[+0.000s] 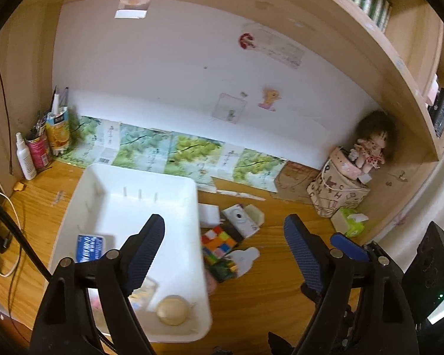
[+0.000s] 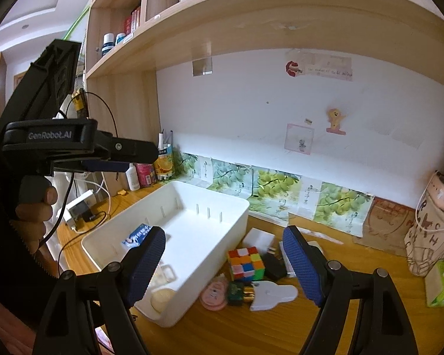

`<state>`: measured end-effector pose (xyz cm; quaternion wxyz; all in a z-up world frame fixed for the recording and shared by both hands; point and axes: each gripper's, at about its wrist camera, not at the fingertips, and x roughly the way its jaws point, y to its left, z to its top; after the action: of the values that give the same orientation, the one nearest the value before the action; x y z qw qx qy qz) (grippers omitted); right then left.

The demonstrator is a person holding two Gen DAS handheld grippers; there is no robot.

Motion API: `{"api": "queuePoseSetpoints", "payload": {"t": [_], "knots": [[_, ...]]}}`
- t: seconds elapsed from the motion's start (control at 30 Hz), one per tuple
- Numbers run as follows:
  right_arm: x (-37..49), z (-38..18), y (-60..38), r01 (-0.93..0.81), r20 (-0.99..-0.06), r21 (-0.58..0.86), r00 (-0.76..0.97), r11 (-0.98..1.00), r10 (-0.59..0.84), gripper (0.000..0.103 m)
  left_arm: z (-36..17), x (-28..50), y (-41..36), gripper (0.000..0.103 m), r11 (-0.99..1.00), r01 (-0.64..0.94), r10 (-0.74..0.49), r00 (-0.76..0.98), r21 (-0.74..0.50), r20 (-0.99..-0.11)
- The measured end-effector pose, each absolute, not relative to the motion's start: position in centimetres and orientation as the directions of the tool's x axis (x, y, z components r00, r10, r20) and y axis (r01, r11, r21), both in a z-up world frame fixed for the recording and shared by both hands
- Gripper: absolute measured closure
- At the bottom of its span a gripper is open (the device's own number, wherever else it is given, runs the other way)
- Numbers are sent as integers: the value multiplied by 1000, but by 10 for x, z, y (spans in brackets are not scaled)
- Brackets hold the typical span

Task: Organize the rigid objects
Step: 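Move both tools back toward the items beside the tray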

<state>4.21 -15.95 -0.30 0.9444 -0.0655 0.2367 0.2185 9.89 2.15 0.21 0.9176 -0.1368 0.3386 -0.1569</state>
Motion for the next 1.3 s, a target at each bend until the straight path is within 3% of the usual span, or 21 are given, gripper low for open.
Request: {"api": "queuePoseSetpoints", "payload": {"t": [0.57,1.03,1.3], "knots": [[58,-5,-228,-527,-561,-10,706,850,431,21,-25,92,-40,18,893,134,-393,695,-429,-602],[112,-20,-269,-452,-639,168,626,876,446,21,-74,106,-89,18,923,56,-339,584,-380,-738],[139,-39,-281,-423,-686,189,588,886,428,19,-112,119,-102,18,935,-61,-273,505,-349,-819]]}}
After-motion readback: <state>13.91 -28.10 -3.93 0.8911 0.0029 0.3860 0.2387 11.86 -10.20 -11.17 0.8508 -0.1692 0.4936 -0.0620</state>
